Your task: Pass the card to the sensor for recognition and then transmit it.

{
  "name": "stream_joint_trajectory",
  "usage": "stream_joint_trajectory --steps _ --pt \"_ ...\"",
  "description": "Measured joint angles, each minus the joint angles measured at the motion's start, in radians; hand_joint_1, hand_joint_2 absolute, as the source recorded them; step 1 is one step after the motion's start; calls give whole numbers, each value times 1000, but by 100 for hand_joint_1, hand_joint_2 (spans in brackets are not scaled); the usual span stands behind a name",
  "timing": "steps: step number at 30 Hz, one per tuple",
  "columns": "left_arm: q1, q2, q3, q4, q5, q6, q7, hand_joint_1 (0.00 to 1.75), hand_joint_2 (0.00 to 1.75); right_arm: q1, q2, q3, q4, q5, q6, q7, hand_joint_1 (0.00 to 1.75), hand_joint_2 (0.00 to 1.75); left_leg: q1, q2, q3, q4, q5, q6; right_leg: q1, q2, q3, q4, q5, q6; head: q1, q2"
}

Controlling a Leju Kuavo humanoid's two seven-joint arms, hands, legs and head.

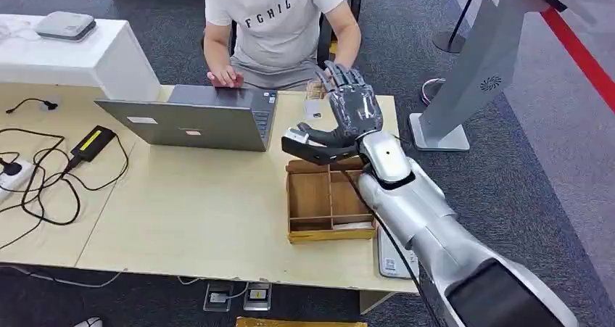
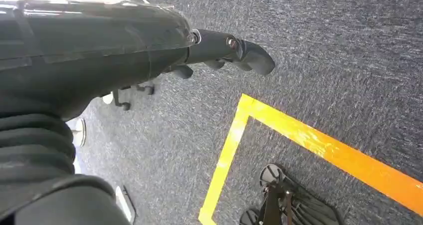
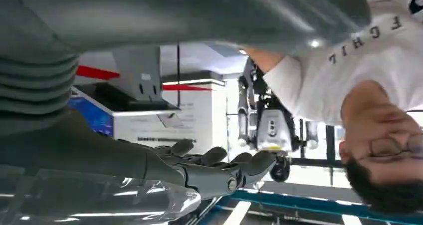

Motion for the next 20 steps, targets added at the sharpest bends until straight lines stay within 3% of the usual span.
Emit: stream_joint_trajectory --steps 5,15,20 --pt "2 3 0 0 2 0 2 0 0 -3 -96 -27 16 -9 -16 32 0 0 0 -1 0 0 0 0 0 -1 0 0 0 0 1 0" --pt "2 13 -6 0 2 3 14 0 0 32 -303 -112 72 -147 78 83 0 0 0 -2 0 1 0 0 0 -1 0 0 0 0 0 0" --pt "2 19 -7 0 2 6 14 0 0 66 -382 -145 90 -196 82 110 0 0 0 -1 0 0 0 0 0 -2 0 0 0 0 0 0"
